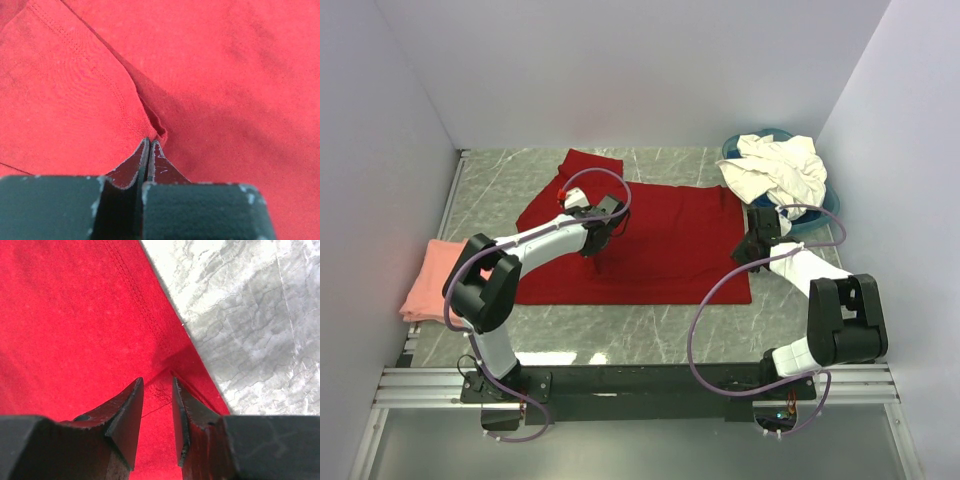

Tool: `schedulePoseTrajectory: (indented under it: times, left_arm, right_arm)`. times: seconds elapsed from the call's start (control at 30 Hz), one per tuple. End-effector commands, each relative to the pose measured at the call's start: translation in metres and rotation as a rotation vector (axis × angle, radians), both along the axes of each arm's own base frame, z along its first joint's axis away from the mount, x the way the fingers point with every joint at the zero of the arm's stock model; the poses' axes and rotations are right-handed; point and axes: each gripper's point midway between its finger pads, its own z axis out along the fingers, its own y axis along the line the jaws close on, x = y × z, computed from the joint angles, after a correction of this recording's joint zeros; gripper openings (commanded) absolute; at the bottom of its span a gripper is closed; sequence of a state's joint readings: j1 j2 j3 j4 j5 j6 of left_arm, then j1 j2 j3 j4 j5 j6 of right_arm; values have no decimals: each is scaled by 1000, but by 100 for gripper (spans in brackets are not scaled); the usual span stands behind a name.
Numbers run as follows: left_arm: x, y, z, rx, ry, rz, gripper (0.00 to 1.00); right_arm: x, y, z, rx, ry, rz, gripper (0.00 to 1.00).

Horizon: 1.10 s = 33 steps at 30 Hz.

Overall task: Fold and stack the t-shirts
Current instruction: Fold the tshirt

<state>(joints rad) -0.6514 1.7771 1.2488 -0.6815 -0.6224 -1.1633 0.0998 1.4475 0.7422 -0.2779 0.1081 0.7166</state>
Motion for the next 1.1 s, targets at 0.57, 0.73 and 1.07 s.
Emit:
schedulePoseTrajectory:
  times: [0.57,0.73,1.07]
  left_arm:
    - [6,1,15,-64,-52,-11,1]
    - [7,9,24,-74,-72,5,1]
    - [13,20,36,-88,-94,17,1]
  right_arm:
    - [-6,-12,2,-42,6,-39,3]
    - [-12,-16,13,-57,-18,-43,0]
    - [-9,-17,15,-52,-28,-40,0]
